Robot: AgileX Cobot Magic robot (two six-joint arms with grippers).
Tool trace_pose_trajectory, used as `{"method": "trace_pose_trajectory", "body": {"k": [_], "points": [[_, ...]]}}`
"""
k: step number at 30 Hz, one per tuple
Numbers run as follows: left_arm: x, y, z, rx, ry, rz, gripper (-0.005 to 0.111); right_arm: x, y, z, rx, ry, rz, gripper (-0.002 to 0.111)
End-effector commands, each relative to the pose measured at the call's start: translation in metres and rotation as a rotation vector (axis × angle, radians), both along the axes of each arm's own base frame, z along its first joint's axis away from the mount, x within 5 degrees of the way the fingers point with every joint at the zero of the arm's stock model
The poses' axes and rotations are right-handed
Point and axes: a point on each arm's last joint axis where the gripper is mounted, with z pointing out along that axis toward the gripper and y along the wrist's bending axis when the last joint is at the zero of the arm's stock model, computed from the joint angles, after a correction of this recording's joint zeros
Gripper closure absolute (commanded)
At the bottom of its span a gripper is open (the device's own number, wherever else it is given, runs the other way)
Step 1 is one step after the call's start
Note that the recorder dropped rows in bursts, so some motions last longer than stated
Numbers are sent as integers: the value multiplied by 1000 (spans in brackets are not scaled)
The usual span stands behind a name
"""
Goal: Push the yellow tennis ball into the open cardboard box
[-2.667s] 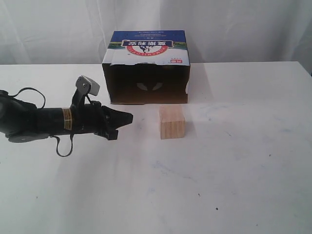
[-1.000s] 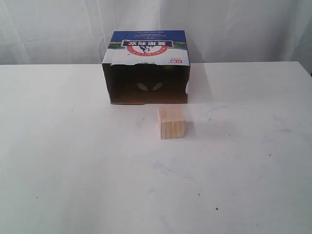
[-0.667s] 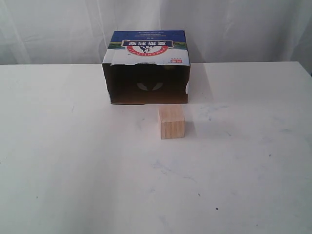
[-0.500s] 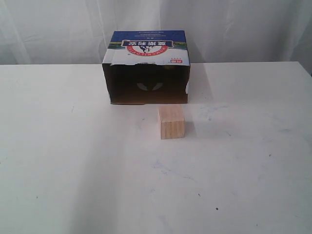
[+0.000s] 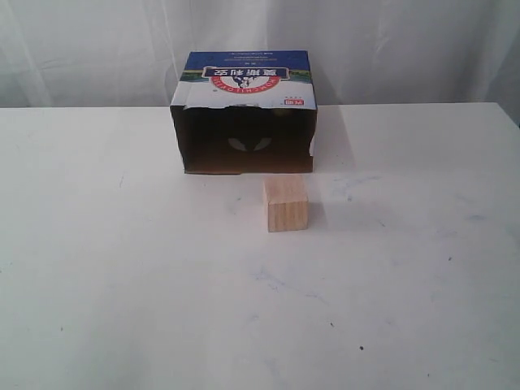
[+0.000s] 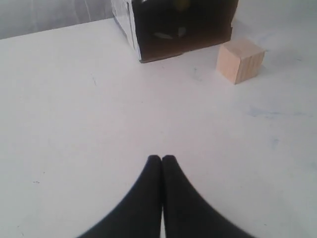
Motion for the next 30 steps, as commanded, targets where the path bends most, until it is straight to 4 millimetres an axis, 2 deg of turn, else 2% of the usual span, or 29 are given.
{"method": "trace_pose_trajectory", "body": {"k": [1,4,5,9,12,18,22,24,25,26,28,30], "points": [[7,6,-18,-1,-55,63,107,0,0,0,0,-12,5,108],[13,13,-46,-27,-41,148,107,0,0,0,0,-12,5,108],[9,13,-57,-21,-57,159,107,0,0,0,-1,-10,5,108],[-1,12,-76,-17,-138,160,107,0,0,0,-1,-10,5,108],[-2,8,-79,-62,-109,125,107,0,0,0,0,-12,5,108],[-3,7,-82,-11,-79,100,107,0,0,0,0,-12,5,108],[-2,9,-79,140,-149,70,107,0,0,0,0,-12,5,108],[-2,9,-77,150,-177,67,107,0,0,0,0,-12,5,108],[-1,10,-77,133,-172,80,107,0,0,0,0,-12,5,108],[-3,14,-84,131,-86,121,107,0,0,0,0,-12,5,108],[-6,22,-94,11,54,274,107,0,0,0,-1,-10,5,108],[-6,23,-93,1,51,289,107,0,0,0,-1,-10,5,108]]}}
